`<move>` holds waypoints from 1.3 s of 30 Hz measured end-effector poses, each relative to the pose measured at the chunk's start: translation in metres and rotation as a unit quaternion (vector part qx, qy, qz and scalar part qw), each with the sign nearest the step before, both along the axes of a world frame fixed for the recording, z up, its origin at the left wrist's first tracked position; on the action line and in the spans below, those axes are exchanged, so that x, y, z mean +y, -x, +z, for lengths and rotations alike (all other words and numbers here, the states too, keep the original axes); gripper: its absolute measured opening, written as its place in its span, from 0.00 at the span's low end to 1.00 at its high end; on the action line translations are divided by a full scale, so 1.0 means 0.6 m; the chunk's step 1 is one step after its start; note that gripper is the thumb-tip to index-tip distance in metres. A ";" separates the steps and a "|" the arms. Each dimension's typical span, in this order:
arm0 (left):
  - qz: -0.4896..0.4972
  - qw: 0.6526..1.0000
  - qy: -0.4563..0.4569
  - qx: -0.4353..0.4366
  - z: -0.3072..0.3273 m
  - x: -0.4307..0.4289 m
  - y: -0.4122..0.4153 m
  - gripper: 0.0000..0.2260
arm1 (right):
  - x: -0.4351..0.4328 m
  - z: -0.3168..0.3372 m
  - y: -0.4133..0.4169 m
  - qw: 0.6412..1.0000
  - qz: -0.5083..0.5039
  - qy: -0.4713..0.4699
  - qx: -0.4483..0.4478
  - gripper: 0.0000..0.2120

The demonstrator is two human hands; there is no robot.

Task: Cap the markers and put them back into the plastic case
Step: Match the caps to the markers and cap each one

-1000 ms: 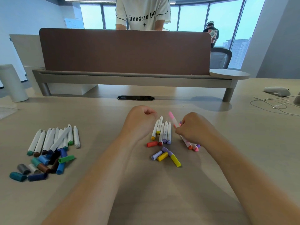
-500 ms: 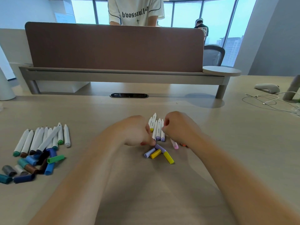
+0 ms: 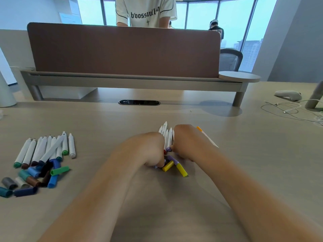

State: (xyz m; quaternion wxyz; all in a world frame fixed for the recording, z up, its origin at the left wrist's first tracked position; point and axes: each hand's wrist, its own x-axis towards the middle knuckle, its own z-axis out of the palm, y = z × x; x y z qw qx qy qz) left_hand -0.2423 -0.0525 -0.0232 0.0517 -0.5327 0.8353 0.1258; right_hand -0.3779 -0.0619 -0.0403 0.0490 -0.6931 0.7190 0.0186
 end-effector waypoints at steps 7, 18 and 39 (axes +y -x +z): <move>0.046 0.985 -0.024 0.165 0.014 -0.006 -0.012 0.09 | 0.021 0.015 -0.002 1.000 0.016 -0.003 -0.004 0.08; 0.243 0.754 -0.090 0.604 0.007 -0.039 -0.038 0.03 | 0.052 0.040 0.012 0.924 -0.001 0.049 -0.378 0.06; 0.238 0.735 -0.066 0.631 -0.002 -0.042 -0.032 0.03 | 0.070 0.049 0.013 0.930 0.125 -0.008 -0.345 0.09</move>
